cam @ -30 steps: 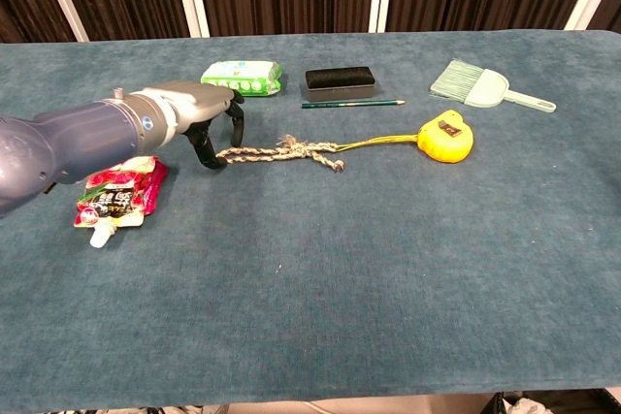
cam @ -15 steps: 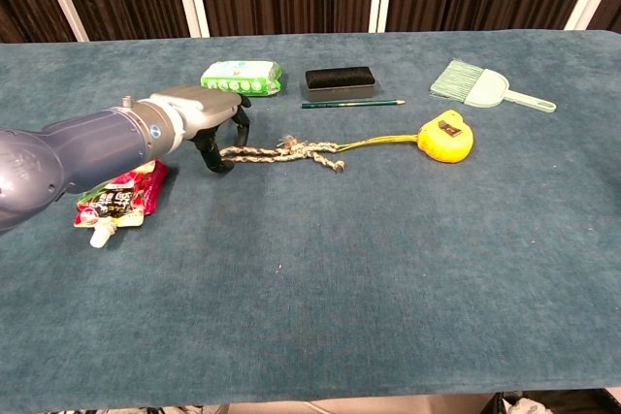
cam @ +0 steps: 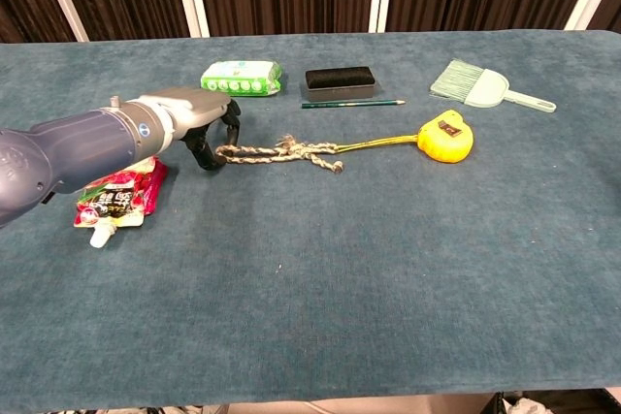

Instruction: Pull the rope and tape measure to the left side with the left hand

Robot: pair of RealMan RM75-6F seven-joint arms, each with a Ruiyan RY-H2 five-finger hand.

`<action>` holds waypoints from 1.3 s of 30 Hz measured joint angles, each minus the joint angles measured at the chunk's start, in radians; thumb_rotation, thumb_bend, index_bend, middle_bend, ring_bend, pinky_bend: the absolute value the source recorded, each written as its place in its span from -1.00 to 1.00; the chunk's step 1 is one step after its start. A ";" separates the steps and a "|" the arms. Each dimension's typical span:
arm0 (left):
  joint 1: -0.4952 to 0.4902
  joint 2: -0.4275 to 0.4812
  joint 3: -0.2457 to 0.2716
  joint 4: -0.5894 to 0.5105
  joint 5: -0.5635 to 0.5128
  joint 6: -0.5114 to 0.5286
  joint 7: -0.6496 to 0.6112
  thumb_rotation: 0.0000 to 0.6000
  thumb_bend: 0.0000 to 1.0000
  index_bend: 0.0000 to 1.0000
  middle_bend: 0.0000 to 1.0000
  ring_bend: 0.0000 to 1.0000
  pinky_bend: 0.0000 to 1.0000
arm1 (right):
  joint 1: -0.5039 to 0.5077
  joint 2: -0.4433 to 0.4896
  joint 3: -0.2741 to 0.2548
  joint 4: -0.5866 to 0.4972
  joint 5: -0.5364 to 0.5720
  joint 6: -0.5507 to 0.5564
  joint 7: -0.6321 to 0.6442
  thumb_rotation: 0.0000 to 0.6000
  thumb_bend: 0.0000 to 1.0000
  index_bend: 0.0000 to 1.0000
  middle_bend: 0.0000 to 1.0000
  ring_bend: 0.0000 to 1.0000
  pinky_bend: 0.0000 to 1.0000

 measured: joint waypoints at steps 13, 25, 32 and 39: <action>0.022 0.047 -0.005 -0.048 0.037 0.044 0.013 1.00 -0.03 0.21 -0.81 -1.00 -1.00 | 0.000 0.001 -0.001 -0.003 -0.004 0.002 -0.003 1.00 -0.86 -0.85 -1.00 -0.84 -0.68; 0.075 0.232 0.032 -0.271 0.059 0.149 0.097 1.00 -0.03 0.21 -0.81 -1.00 -1.00 | -0.001 0.000 -0.003 -0.006 -0.008 0.006 -0.004 1.00 -0.86 -0.85 -1.00 -0.84 -0.68; 0.125 0.412 0.085 -0.390 0.058 0.205 0.176 1.00 -0.03 0.22 -0.81 -1.00 -1.00 | -0.003 -0.001 -0.004 -0.010 -0.011 0.010 -0.010 1.00 -0.86 -0.85 -1.00 -0.84 -0.68; 0.158 0.516 0.138 -0.450 0.042 0.233 0.243 1.00 -0.03 0.22 -0.81 -1.00 -1.00 | -0.002 -0.001 -0.002 -0.008 -0.007 0.009 -0.009 1.00 -0.86 -0.85 -1.00 -0.84 -0.68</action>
